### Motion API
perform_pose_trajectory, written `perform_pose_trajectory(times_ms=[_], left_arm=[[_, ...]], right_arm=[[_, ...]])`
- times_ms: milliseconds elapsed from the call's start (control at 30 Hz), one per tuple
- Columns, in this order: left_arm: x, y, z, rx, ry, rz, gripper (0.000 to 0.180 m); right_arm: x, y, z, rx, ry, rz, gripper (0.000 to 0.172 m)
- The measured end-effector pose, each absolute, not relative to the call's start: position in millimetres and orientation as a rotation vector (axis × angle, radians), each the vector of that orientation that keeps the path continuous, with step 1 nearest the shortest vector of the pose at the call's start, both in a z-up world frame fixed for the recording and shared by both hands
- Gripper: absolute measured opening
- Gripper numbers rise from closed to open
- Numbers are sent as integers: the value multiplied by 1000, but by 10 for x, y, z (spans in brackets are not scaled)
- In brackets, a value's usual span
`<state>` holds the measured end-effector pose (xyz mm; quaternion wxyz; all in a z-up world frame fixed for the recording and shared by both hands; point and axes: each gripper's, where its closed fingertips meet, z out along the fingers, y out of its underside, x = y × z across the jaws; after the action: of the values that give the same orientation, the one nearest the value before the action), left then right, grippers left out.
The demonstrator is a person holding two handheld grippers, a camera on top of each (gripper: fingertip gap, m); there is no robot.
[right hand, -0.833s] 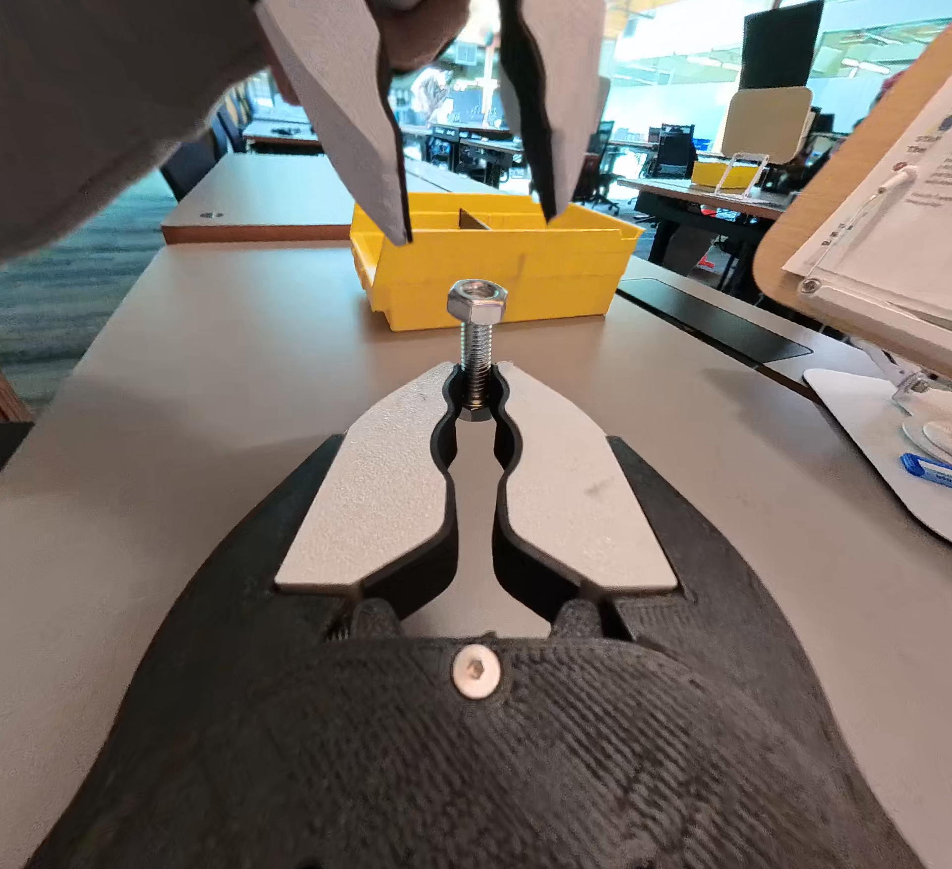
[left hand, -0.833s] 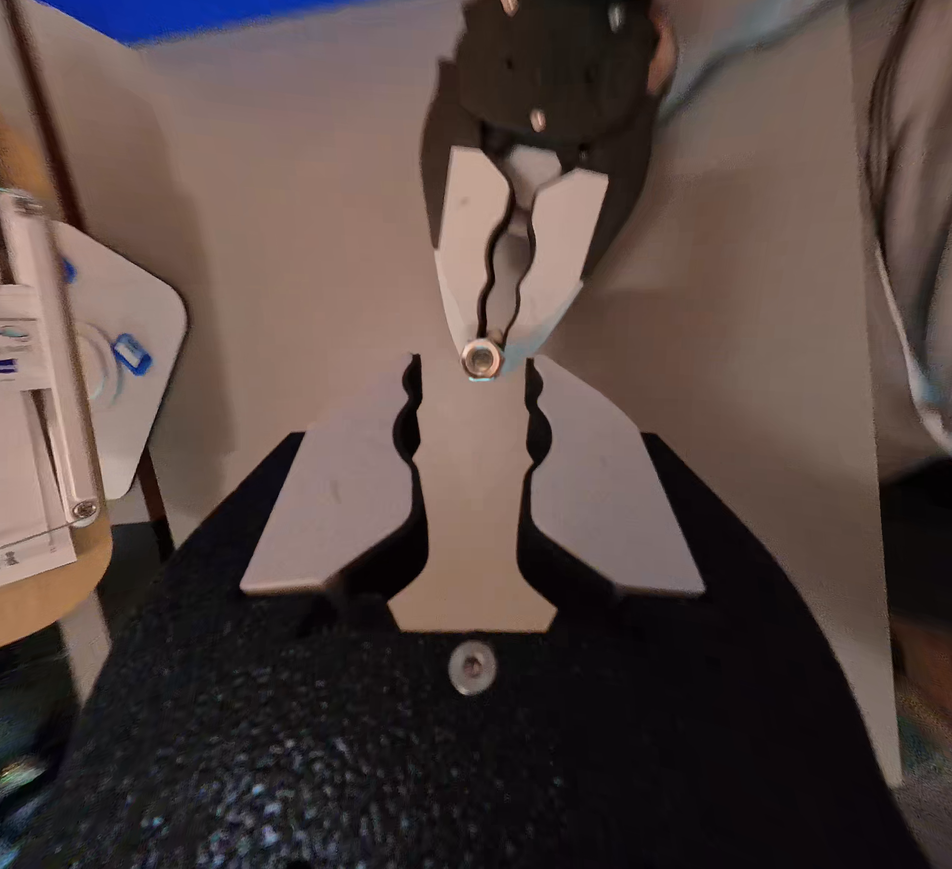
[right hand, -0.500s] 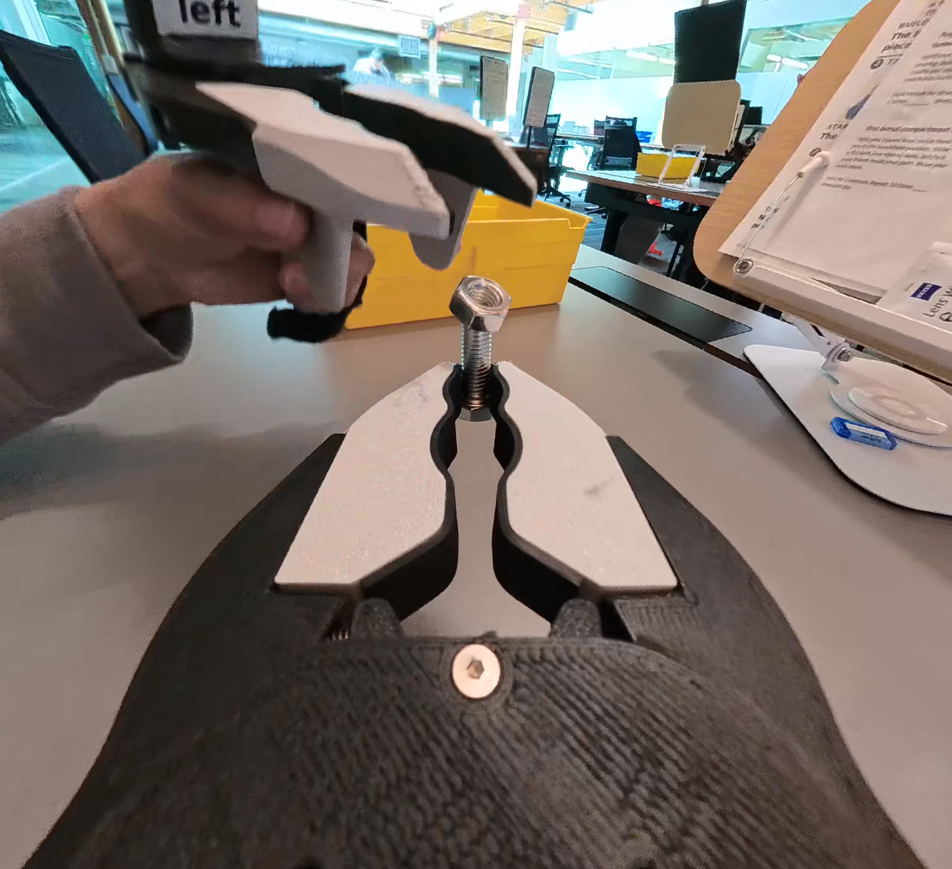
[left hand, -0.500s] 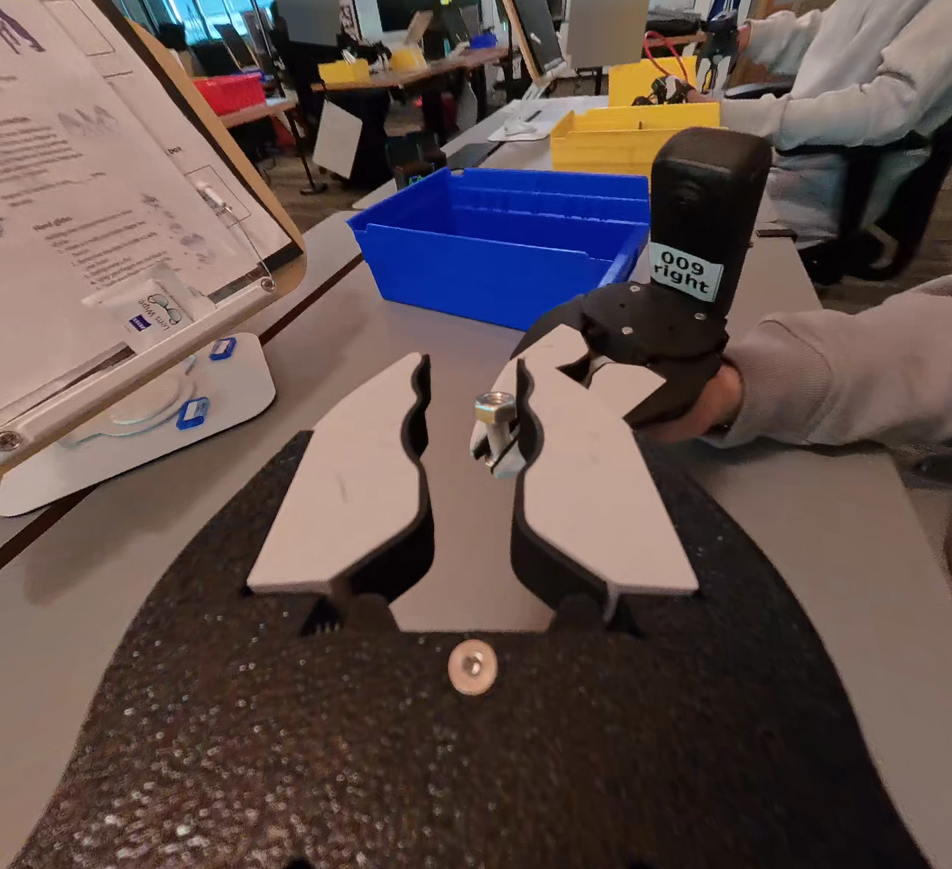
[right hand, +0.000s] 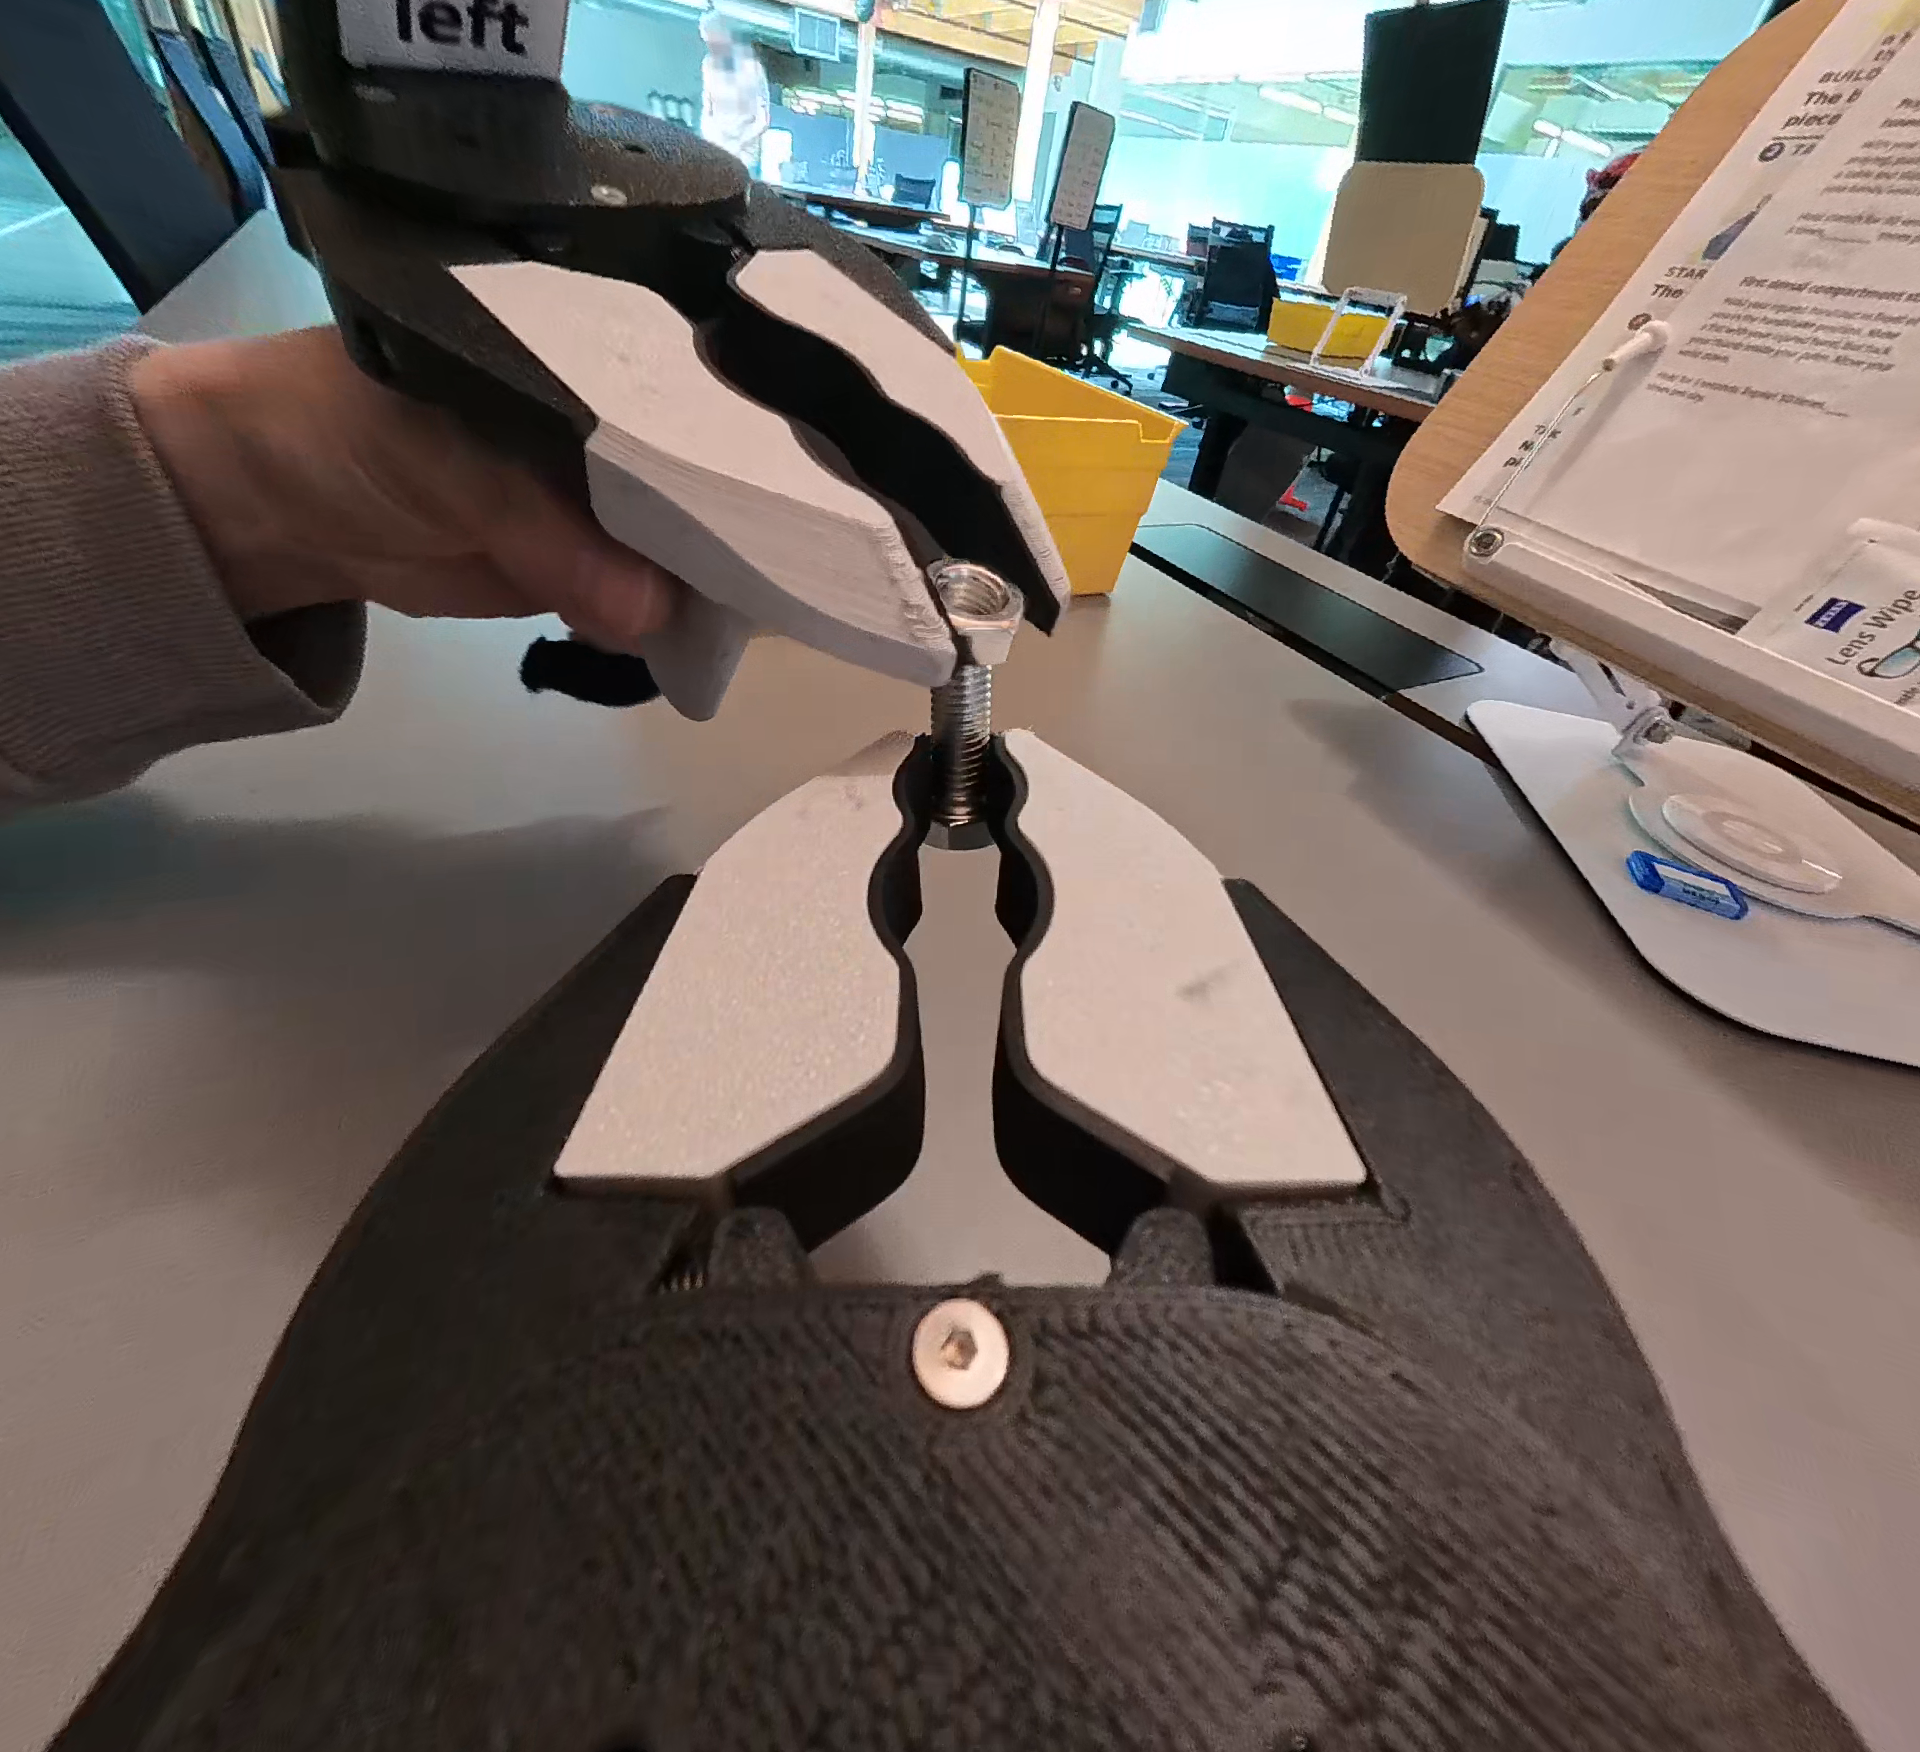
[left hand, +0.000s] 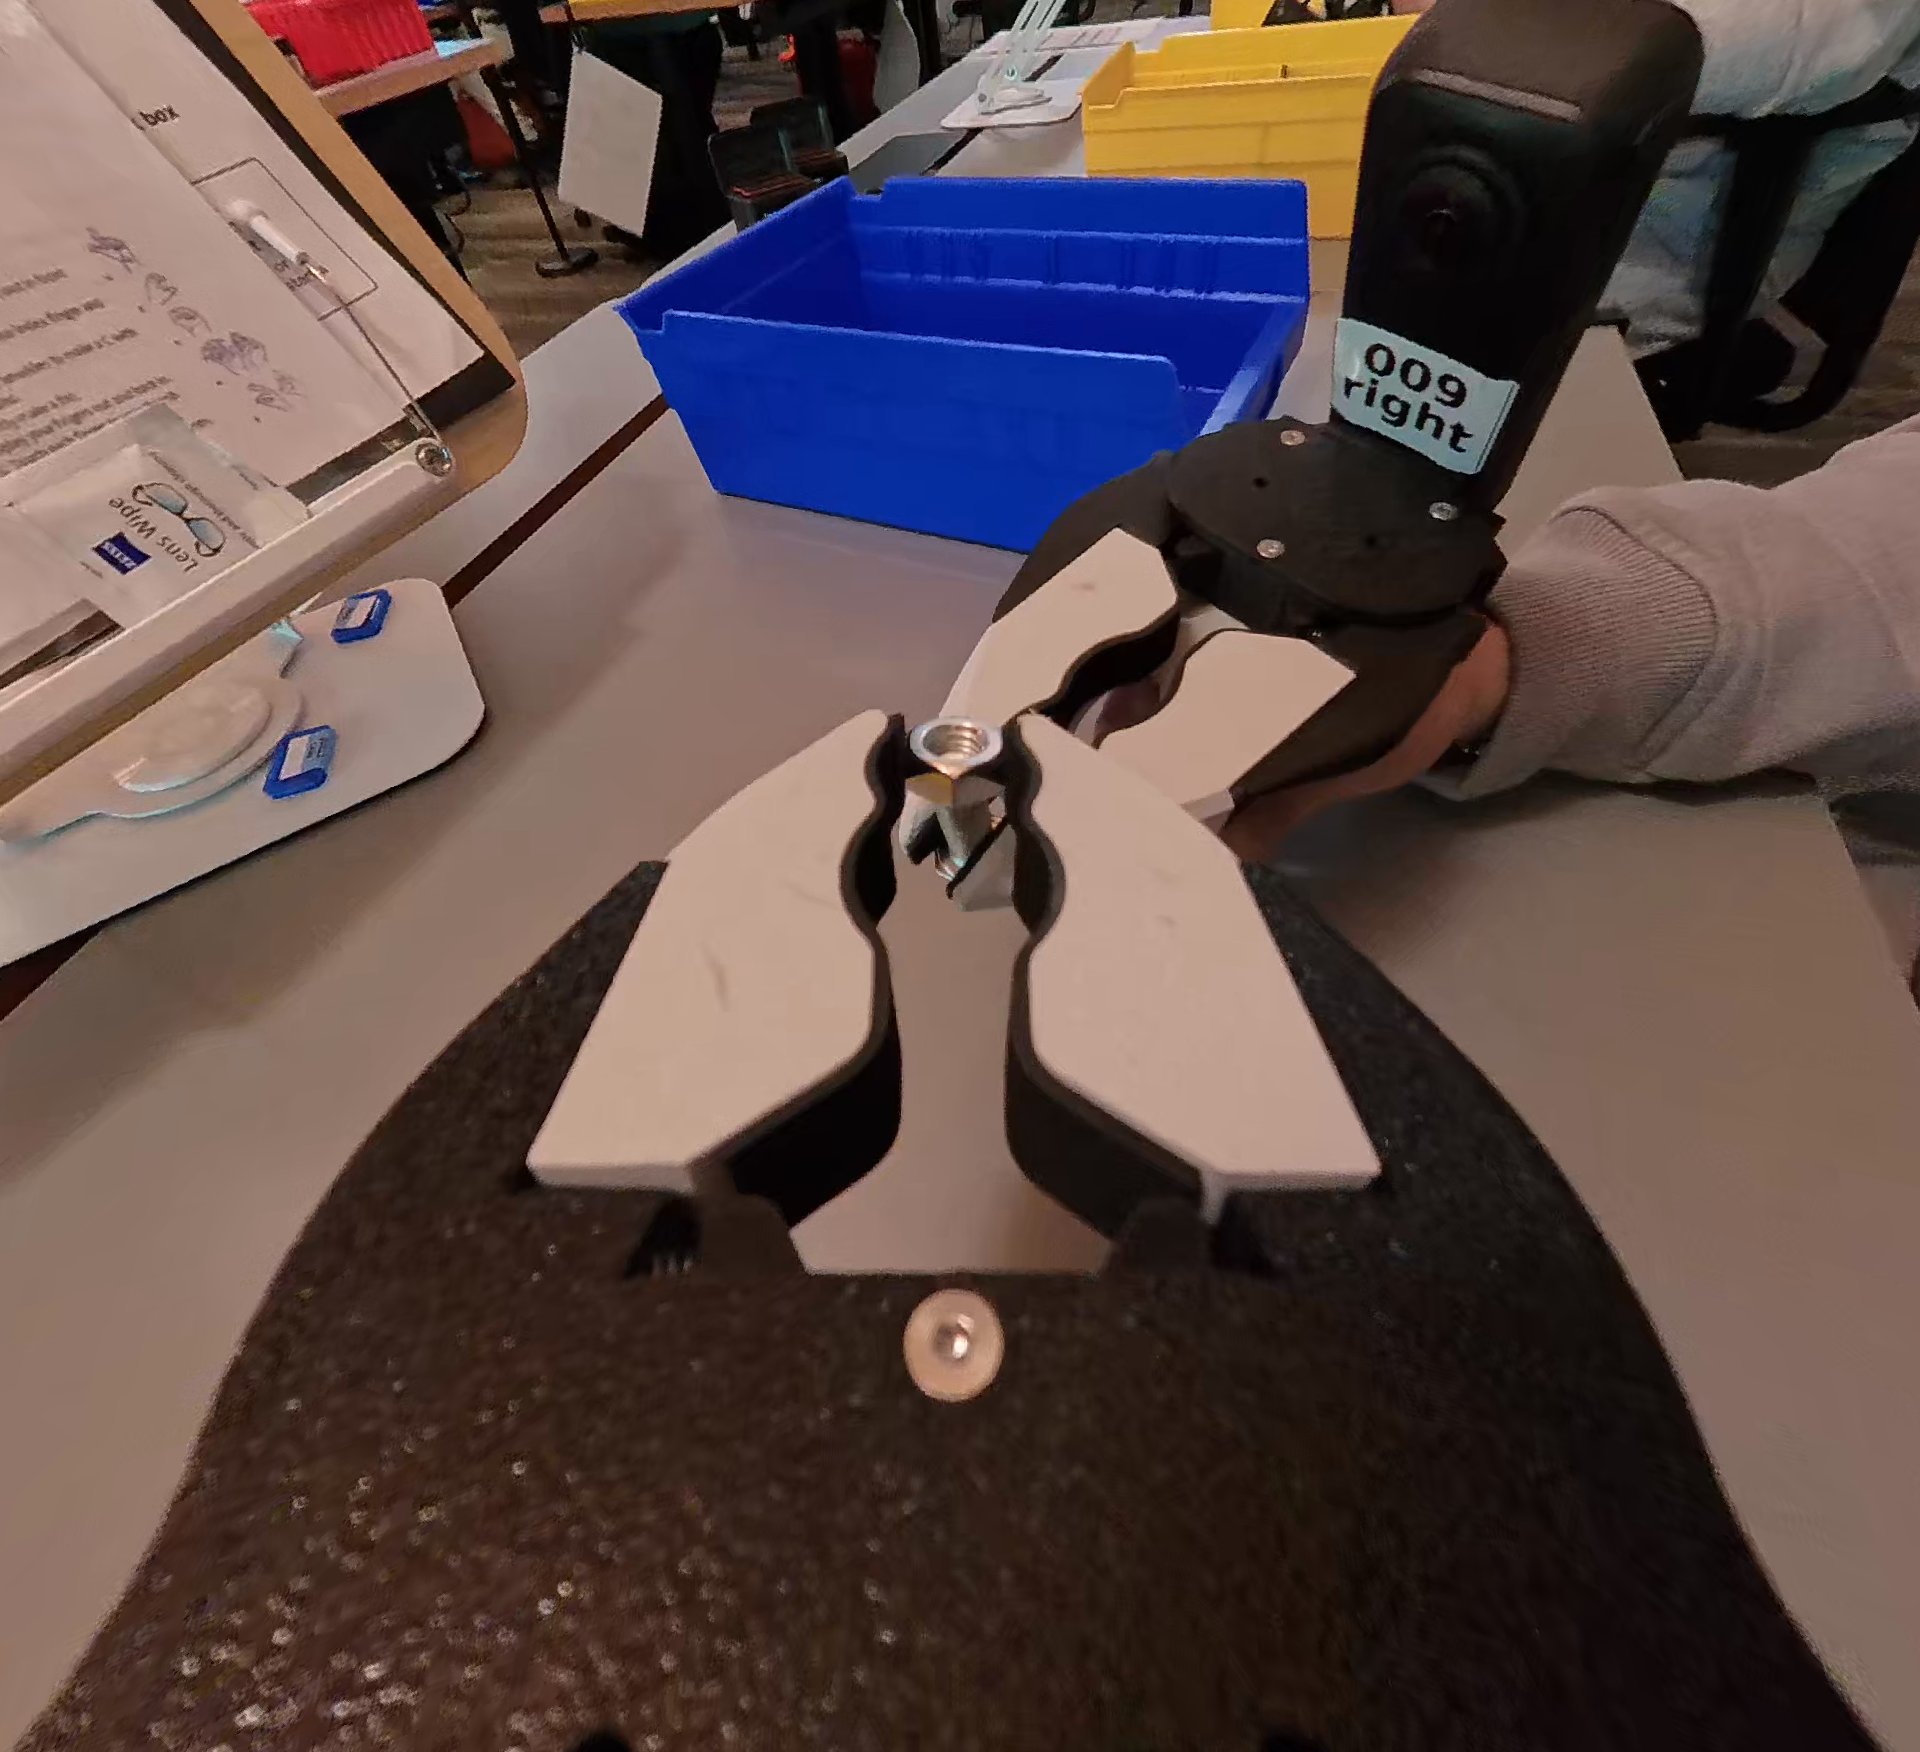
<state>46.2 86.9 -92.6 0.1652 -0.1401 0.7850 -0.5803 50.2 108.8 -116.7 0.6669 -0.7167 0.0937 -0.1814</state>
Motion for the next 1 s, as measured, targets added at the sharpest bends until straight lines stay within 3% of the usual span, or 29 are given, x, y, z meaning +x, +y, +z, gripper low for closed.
perform_pose_trajectory(times_ms=[33,200,467,1000], left_arm=[[445,870,-906,-380,2221,-1690,17],[289,862,-745,-290,2148,-2038,17],[148,900,-729,-104,2217,-2127,17],[259,927,-890,-159,2393,-1792,17]], right_arm=[[486,1093,-1150,-1607,206,-394,9],[322,1121,-1001,-1514,159,-251,9],[176,1173,-981,-1495,103,-130,9],[296,1170,-1124,-1600,132,-243,9]])
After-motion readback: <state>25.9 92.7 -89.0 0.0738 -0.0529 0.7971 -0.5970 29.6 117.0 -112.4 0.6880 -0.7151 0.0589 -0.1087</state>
